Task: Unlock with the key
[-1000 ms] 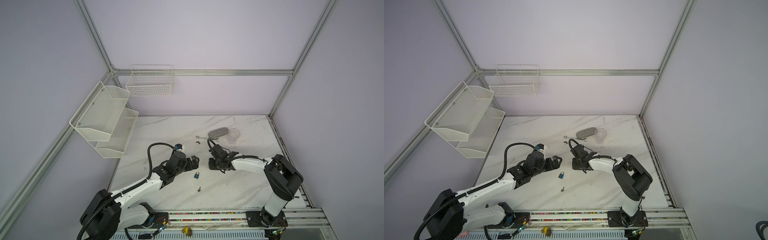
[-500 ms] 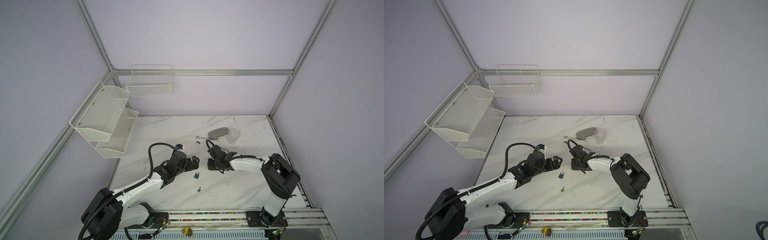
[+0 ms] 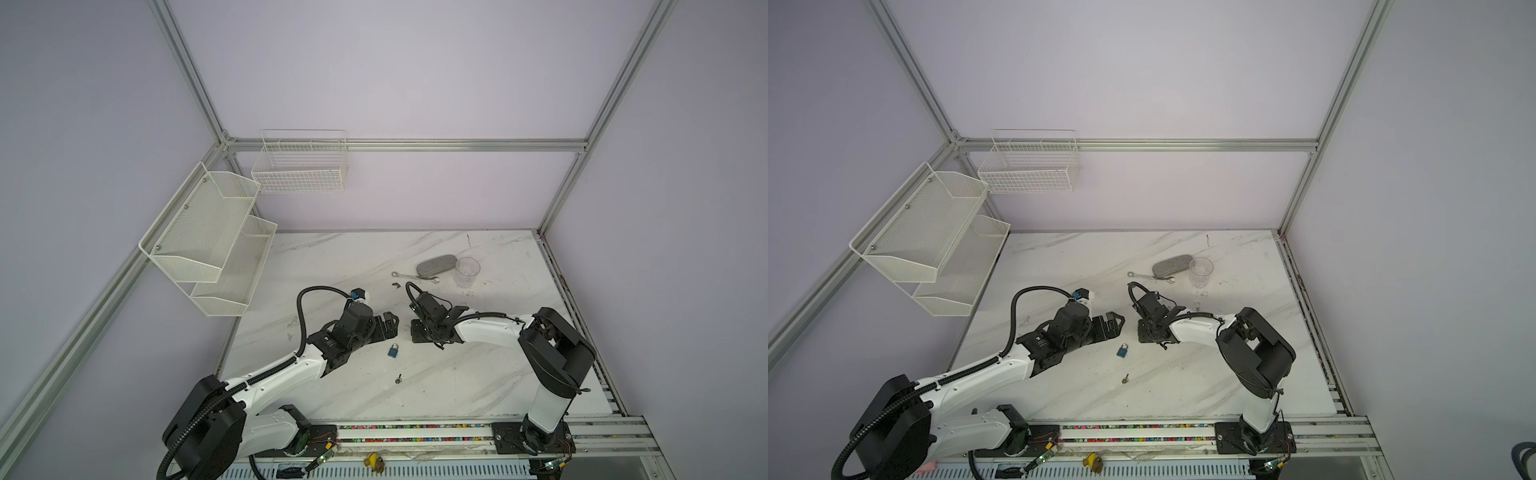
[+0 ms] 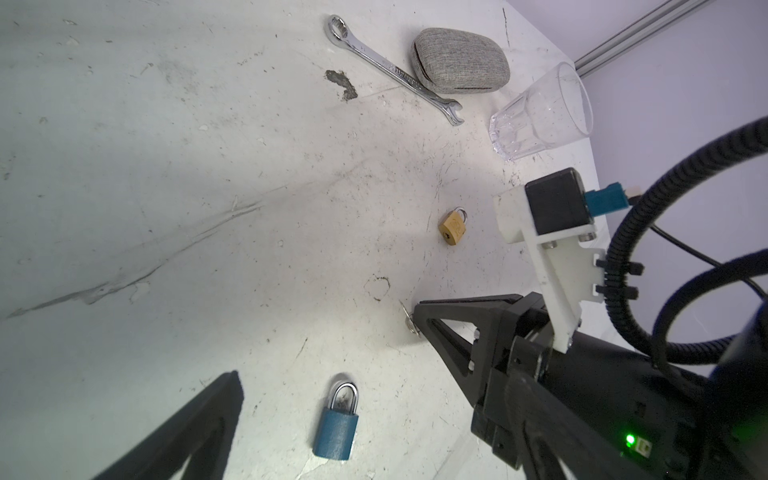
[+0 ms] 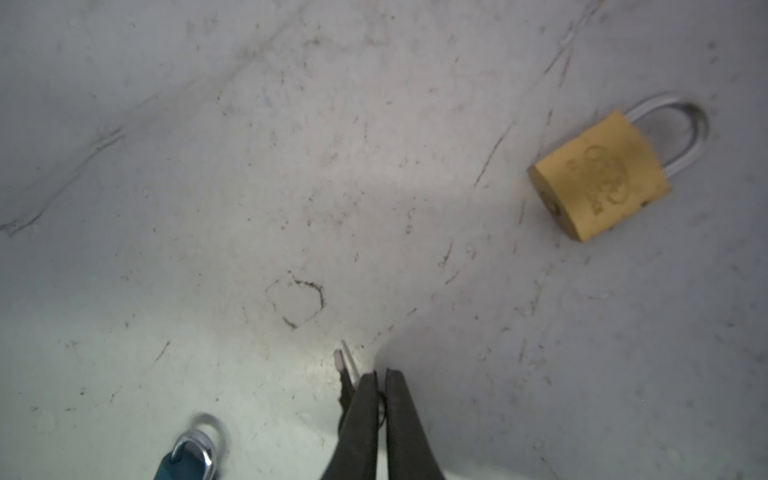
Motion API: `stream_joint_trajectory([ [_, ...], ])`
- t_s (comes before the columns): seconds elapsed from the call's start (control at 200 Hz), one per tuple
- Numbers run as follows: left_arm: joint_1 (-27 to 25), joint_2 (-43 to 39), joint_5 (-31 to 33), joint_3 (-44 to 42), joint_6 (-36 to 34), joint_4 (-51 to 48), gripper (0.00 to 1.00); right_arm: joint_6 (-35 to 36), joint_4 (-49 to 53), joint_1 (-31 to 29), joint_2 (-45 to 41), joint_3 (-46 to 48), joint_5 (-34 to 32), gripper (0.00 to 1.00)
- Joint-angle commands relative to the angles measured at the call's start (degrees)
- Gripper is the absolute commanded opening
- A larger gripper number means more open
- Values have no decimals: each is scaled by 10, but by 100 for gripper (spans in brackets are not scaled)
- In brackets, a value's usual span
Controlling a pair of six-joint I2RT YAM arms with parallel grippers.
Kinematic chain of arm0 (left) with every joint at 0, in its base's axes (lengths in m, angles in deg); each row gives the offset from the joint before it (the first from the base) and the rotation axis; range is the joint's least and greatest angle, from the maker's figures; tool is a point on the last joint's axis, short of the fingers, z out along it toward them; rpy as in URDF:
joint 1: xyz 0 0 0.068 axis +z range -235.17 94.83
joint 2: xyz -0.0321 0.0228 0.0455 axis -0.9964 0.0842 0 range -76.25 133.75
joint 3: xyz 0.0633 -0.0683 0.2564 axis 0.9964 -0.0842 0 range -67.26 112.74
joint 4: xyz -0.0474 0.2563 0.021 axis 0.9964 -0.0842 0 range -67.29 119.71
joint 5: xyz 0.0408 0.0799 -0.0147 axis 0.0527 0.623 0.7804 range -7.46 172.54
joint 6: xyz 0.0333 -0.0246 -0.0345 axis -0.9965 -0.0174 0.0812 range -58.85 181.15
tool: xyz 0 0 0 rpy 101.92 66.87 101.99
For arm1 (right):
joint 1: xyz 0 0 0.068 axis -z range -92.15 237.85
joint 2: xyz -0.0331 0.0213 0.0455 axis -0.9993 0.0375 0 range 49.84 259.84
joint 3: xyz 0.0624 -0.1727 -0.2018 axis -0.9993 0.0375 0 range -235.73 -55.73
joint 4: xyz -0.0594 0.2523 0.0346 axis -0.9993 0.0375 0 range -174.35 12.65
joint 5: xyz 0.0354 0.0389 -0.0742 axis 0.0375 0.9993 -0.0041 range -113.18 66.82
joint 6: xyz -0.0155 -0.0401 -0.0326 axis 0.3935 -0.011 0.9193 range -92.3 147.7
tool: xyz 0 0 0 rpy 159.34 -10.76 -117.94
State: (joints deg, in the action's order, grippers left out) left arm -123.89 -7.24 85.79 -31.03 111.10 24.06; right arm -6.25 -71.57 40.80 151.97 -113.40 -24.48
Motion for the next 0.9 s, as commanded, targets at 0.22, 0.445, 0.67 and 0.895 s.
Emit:
stream_joint_trajectory([
  [0.22, -2, -8, -2, 45, 24, 27, 100, 4, 3, -6, 3, 0, 11, 2],
  [0.445, -2, -5, -11, 41, 36, 41, 100, 1, -21, -6, -16, 6, 20, 0],
  [0.67, -2, -8, -15, 32, 46, 60, 100, -2, -30, -6, -34, 14, 18, 0],
  [0.895, 0, -12, -16, 30, 51, 64, 100, 1, -36, 0, -56, 22, 18, 0],
])
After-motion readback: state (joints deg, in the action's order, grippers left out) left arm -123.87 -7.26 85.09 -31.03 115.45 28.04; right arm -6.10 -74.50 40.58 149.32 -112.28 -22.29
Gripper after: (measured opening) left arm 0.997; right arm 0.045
